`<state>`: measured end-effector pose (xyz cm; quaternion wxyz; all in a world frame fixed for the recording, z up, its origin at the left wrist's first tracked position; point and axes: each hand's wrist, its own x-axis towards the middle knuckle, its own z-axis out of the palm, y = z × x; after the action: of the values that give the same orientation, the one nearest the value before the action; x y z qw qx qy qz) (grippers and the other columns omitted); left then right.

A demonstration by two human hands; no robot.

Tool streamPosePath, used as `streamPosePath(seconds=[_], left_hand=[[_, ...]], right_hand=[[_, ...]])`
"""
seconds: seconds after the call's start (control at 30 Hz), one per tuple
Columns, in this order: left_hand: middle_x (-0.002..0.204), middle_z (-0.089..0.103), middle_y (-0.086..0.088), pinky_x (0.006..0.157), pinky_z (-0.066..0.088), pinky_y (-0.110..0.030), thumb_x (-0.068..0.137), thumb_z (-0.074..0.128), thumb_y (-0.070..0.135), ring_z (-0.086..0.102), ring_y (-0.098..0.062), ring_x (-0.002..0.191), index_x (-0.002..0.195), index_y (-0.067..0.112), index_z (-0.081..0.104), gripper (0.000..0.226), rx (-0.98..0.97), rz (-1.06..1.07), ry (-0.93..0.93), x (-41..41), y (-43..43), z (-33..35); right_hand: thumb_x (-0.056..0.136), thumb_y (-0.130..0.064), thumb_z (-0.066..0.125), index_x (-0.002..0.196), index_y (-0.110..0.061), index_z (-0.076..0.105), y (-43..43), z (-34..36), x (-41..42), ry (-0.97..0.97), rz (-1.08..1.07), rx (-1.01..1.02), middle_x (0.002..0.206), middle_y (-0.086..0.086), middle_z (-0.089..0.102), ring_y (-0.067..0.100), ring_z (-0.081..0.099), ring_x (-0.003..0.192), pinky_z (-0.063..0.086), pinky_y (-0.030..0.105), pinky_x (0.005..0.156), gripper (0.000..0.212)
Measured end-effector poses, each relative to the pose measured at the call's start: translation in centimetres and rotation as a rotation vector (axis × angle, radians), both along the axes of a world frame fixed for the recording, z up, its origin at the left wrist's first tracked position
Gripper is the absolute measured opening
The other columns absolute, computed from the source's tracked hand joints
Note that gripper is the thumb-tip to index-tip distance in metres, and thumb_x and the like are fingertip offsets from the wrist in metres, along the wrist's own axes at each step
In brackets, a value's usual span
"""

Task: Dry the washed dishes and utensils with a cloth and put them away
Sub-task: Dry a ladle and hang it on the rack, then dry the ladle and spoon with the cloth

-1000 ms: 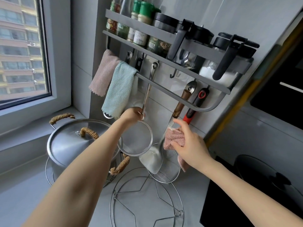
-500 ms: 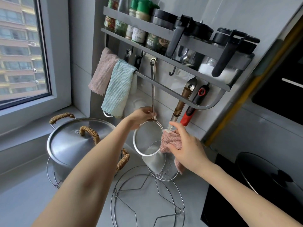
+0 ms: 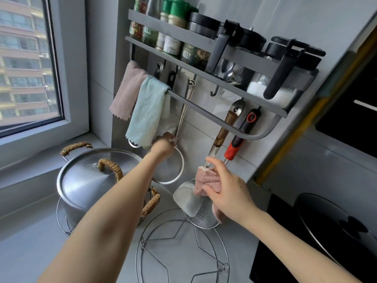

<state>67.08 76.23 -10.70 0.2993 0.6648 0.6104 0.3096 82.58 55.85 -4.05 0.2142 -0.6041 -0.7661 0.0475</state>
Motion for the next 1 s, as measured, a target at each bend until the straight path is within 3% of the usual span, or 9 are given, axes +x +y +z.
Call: streamPosePath(seconds=[0.13,0.27,0.33,0.47,0.57,0.7,0.83,1.0], left_hand=[[0.134,0.052,-0.016,0.097,0.040,-0.034,0.092,0.046,0.013,0.049,-0.033,0.122,0.137,0.011,0.042,0.045,0.034,0.000,-0.006,-1.1,-2.8,0.7],[0.134,0.054,-0.009,0.096,0.041,-0.031,0.092,0.046,0.006,0.051,-0.025,0.122,0.132,0.010,0.049,0.041,0.057,0.027,-0.058,-3.6,-7.4,2.0],[0.125,0.060,-0.005,0.090,0.044,-0.029,0.093,0.048,0.005,0.056,-0.021,0.114,0.124,0.011,0.057,0.033,0.056,0.061,-0.084,-5.9,-10.4,2.8],[0.108,0.067,-0.003,0.065,0.045,-0.021,0.092,0.053,0.007,0.061,-0.016,0.096,0.108,0.014,0.066,0.022,0.062,0.213,-0.130,-12.3,-17.8,4.2],[0.098,0.068,0.002,0.073,0.041,-0.020,0.091,0.057,0.012,0.061,-0.010,0.086,0.101,0.014,0.069,0.016,0.087,0.375,-0.102,-17.1,-24.8,4.5],[0.091,0.068,-0.002,0.071,0.043,-0.017,0.090,0.059,0.009,0.060,-0.012,0.081,0.099,0.009,0.070,0.014,0.062,0.671,-0.049,-22.7,-36.4,3.8],[0.096,0.067,-0.007,0.078,0.045,-0.028,0.091,0.055,0.010,0.058,-0.019,0.083,0.097,0.015,0.067,0.015,-0.096,1.027,-0.067,-26.0,-49.2,2.6],[0.085,0.067,-0.001,0.077,0.051,-0.032,0.087,0.054,0.016,0.063,-0.022,0.085,0.094,0.014,0.069,0.017,-0.245,1.308,0.096,-26.2,-60.0,0.5]], right_hand=[[0.087,-0.018,0.065,0.140,-0.027,0.035,-0.3,0.5,-0.1,0.040,0.034,0.002,0.128,-0.001,0.058,0.019,0.056,0.114,0.046,0.036,0.097,0.062],[0.086,-0.018,0.066,0.135,-0.028,0.041,-0.8,0.8,-0.8,0.091,0.126,0.043,0.125,-0.006,0.055,0.015,0.054,0.111,0.043,0.027,0.092,0.056],[0.086,-0.019,0.067,0.133,-0.030,0.045,-1.1,1.1,-1.7,0.136,0.194,0.061,0.124,-0.007,0.055,0.014,0.055,0.108,0.042,0.022,0.087,0.053],[0.085,-0.020,0.068,0.128,-0.026,0.053,-1.9,1.2,-5.4,0.290,0.382,0.017,0.122,-0.004,0.055,0.012,0.055,0.108,0.047,0.029,0.093,0.045],[0.083,-0.020,0.070,0.122,-0.020,0.057,-2.8,0.7,-9.8,0.368,0.548,-0.022,0.122,-0.004,0.055,0.013,0.054,0.110,0.042,0.025,0.097,0.041],[0.082,-0.025,0.067,0.115,-0.016,0.060,-6.1,-1.0,-17.0,0.395,0.800,-0.124,0.115,-0.002,0.058,0.009,0.053,0.104,0.034,0.005,0.091,0.035],[0.083,-0.016,0.069,0.112,-0.017,0.061,-11.8,-3.1,-23.4,0.464,0.992,-0.311,0.109,-0.006,0.060,0.010,0.056,0.101,0.045,0.025,0.092,0.029],[0.083,-0.018,0.069,0.114,-0.020,0.061,-17.9,-5.1,-27.9,0.470,1.064,-0.419,0.110,-0.005,0.063,0.008,0.057,0.097,0.043,0.020,0.088,0.032]])
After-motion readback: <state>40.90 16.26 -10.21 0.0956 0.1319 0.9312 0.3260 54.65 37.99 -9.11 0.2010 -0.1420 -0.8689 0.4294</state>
